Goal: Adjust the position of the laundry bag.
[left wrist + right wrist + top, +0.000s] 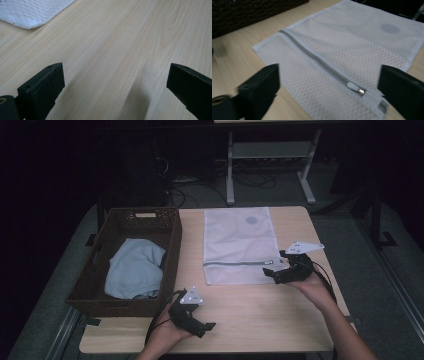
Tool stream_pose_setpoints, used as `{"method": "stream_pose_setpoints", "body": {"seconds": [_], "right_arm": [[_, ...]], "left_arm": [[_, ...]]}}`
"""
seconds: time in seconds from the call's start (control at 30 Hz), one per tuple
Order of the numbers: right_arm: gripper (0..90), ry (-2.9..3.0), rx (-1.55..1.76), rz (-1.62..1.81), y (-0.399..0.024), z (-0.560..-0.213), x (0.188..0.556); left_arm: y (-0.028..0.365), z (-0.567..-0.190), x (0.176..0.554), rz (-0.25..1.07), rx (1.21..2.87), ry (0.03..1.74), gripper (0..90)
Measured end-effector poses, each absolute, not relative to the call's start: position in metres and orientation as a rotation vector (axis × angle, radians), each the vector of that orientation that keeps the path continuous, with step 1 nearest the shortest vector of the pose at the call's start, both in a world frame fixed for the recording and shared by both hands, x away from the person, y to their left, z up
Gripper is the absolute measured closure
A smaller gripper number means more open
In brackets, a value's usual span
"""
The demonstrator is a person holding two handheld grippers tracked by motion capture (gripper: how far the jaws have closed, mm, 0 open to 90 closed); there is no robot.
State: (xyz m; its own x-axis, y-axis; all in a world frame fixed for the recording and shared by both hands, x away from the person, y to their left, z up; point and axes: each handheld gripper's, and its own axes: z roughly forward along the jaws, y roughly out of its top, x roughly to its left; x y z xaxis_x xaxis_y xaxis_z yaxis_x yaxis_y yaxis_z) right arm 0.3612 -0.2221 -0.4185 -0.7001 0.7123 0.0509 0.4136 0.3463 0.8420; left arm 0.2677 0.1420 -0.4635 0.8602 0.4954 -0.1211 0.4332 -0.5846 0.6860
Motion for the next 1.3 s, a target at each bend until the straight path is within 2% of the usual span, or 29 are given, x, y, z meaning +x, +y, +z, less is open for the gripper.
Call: {"method": "stream_pose_setpoints", "body": {"seconds": [0.2,0.33,0.67,0.77,1.07,1.13,1.23,1.3], "right_arm": [[8.5,2.322,0.983,1.248,-0.213,-0.416,0.371],[13.0,2.316,1.0,1.246,-0.208,-0.416,0.379],[15.7,2.329,1.018,1.224,-0.198,-0.412,0.395],[19.8,2.315,1.012,1.245,-0.195,-0.41,0.399],[23.4,2.358,1.036,1.215,-0.187,-0.407,0.417],[25.7,2.363,1.034,1.194,-0.185,-0.407,0.42],[34.7,2.381,1.032,1.192,-0.182,-0.408,0.428],[35.0,2.39,1.032,1.182,-0.181,-0.409,0.431]], "left_arm": [[0.142,-0.464,0.267,0.104,2.281,0.663,1.5],[0.142,-0.464,0.268,0.104,2.277,0.667,1.5],[0.142,-0.464,0.268,0.104,2.279,0.665,1.5],[0.142,-0.463,0.268,0.104,2.279,0.666,1.5],[0.142,-0.463,0.268,0.103,2.277,0.664,1.5],[0.141,-0.463,0.268,0.104,2.276,0.665,1.5],[0.141,-0.463,0.267,0.103,2.275,0.664,1.5],[0.141,-0.463,0.267,0.102,2.276,0.662,1.5]]}}
